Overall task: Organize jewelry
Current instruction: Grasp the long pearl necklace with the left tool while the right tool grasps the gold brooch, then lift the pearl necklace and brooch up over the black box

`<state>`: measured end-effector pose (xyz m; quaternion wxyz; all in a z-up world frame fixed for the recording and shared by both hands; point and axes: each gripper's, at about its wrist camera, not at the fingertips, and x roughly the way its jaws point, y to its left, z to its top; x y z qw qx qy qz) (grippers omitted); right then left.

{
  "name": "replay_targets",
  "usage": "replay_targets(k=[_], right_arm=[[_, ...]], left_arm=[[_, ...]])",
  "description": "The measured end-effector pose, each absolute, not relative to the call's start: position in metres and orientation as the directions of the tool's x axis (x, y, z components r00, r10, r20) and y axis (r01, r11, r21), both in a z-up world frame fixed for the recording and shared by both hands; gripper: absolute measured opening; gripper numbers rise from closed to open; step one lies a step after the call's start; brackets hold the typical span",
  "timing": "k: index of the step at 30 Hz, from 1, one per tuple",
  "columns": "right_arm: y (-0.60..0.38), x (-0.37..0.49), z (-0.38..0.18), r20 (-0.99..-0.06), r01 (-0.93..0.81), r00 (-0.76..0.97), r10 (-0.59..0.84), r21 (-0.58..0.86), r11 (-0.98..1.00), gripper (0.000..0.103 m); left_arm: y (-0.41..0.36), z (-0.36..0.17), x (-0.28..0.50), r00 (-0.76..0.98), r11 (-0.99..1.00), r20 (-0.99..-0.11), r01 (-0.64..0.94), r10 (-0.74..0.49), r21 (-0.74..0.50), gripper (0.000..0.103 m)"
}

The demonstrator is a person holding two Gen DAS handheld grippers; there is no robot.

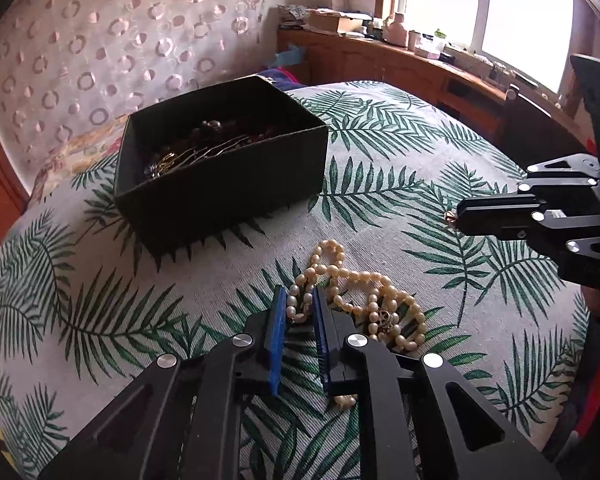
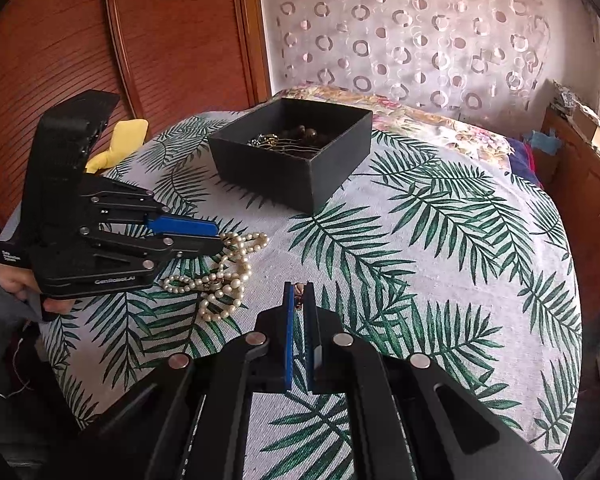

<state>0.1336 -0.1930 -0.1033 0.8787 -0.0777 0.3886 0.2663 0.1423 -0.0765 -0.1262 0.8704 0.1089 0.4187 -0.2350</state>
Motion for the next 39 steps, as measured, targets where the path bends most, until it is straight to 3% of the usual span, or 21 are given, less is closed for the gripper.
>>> replay_targets(k=[5, 6, 16, 39], right_arm=[[-0.193, 0.132, -0.103, -0.722, -0.529, 0.56, 0.407, 0.067, 0.846, 0.005], [-0.193, 0.132, -0.103, -0.722, -0.529, 0.56, 0.407, 0.066, 0.846, 0.005], [-0.191, 0.13, -0.097, -0.713, -0.533, 0.57, 0.408, 0.058, 0.844, 0.005], [-0.167, 0.142, 0.005, -0.596, -0.57, 0.665, 0.451, -0.015, 0.821, 0.005]], left_arm=[[-0.077, -0.125, 0.138, 0.538, 0.858, -0.777, 0.514, -0.328, -0.006, 0.009], [-0.077, -0.123, 0.138, 0.54, 0.859, -0.775, 0.513, -0.329, -0.007, 0.004], [-0.06, -0.089, 0.127, 0.591, 0.869, -0.723, 0.494, -0.358, -0.028, 0.004], [-0.063, 0.097, 0.139, 0.793, 0.882, -0.448, 0.471, -0.414, 0.019, 0.004]])
